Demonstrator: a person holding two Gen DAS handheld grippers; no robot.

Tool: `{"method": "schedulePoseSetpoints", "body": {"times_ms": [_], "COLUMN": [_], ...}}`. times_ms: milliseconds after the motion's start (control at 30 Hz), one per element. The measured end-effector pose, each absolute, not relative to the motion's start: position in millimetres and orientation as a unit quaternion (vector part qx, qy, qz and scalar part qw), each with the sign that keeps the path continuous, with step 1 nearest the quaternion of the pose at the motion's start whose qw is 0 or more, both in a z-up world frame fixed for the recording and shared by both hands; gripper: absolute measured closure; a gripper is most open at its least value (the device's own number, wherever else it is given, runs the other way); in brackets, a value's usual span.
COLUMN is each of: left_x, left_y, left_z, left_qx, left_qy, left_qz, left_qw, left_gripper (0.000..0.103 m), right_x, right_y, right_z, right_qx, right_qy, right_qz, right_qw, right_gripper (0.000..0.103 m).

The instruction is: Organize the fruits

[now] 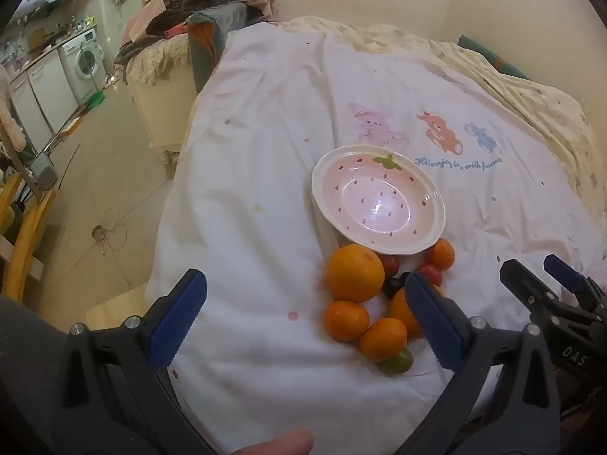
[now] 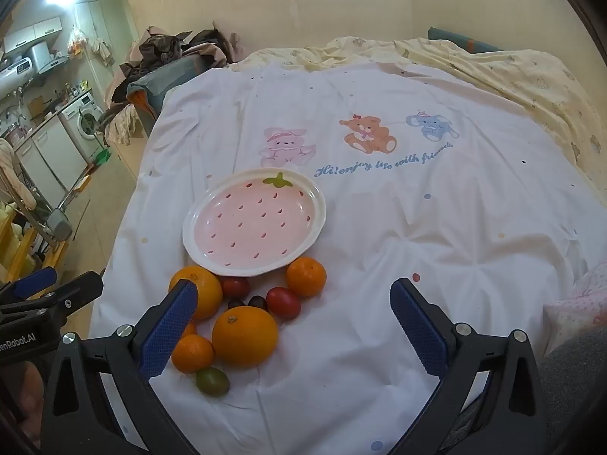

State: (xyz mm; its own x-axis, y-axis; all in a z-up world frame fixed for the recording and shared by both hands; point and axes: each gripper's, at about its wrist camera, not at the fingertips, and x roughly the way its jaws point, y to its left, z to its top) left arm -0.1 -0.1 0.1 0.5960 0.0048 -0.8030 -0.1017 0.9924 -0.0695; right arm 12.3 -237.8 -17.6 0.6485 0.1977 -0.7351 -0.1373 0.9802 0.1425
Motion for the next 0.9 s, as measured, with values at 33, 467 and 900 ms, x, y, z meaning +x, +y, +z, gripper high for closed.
{"method": "schedulePoseSetpoints", "body": {"times_ms": [33, 467, 900], "left_x": [0, 0, -2], "left_y": [0, 0, -1], "left_z": [0, 0, -8], "left_qx": [-0.055, -0.056, -0.054], "left_qy": [0.449, 0.451, 0.448], "left_qz": [0.029, 0.030, 0.033], "left_qw": [0.891, 0.890, 0.892], "left_gripper": [0.000, 0.000, 0.000], "right_x": [12, 13, 13], "right_y": [-238, -237, -238], "right_z": [-18, -18, -18], "right_qx": [0.037, 0.036, 0.038], "right_qy": [0.409, 0.410, 0.412], "right_qz": [0.092, 0.092, 0.087], "right_qw": [0.907, 0.907, 0.906], "right_gripper": [0.000, 0.000, 0.000]}}
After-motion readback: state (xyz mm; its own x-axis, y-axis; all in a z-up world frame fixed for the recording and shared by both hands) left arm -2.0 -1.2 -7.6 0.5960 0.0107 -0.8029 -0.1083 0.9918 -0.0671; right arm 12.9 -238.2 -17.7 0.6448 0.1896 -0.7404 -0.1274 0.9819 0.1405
